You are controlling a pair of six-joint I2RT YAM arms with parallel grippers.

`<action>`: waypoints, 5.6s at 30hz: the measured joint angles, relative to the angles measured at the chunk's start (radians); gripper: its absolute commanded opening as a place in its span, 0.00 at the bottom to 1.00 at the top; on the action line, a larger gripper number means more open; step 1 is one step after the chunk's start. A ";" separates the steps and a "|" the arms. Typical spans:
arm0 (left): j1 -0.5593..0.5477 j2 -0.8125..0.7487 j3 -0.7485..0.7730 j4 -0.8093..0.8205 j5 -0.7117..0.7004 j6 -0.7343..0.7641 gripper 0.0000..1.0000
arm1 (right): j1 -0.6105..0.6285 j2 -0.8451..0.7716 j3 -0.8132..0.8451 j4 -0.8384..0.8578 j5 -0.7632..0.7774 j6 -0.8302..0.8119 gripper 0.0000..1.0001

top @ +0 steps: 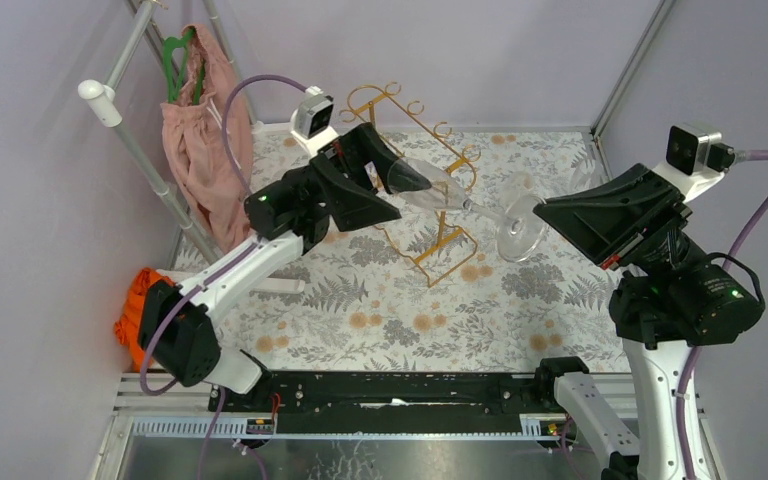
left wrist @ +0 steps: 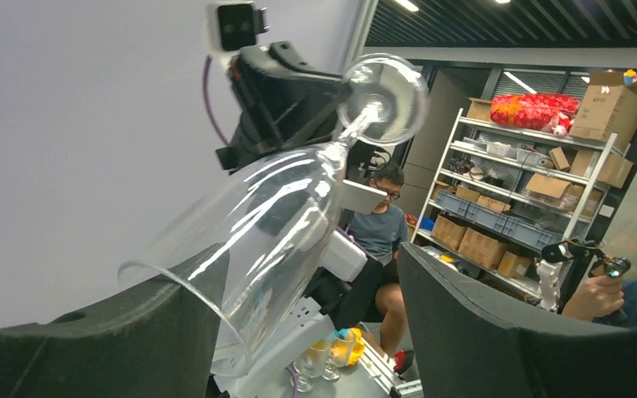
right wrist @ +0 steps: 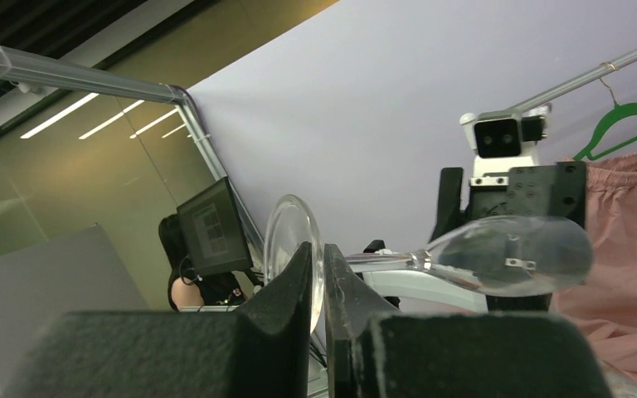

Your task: Take the wine glass off the wine glass rack

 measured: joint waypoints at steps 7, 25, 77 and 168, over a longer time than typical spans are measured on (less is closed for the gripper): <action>-0.003 -0.173 -0.100 -0.005 -0.017 0.038 0.57 | 0.000 -0.053 -0.122 0.114 0.052 0.062 0.00; -0.051 -0.275 -0.128 -0.337 -0.076 0.270 0.27 | 0.000 -0.069 -0.145 0.134 0.077 0.089 0.00; -0.115 -0.491 -0.143 -0.627 -0.211 0.476 0.00 | -0.006 -0.108 -0.150 -0.207 0.119 -0.076 0.70; -0.120 -0.024 0.471 -2.813 -0.902 0.996 0.00 | -0.006 -0.084 -0.158 -0.644 0.163 -0.356 0.72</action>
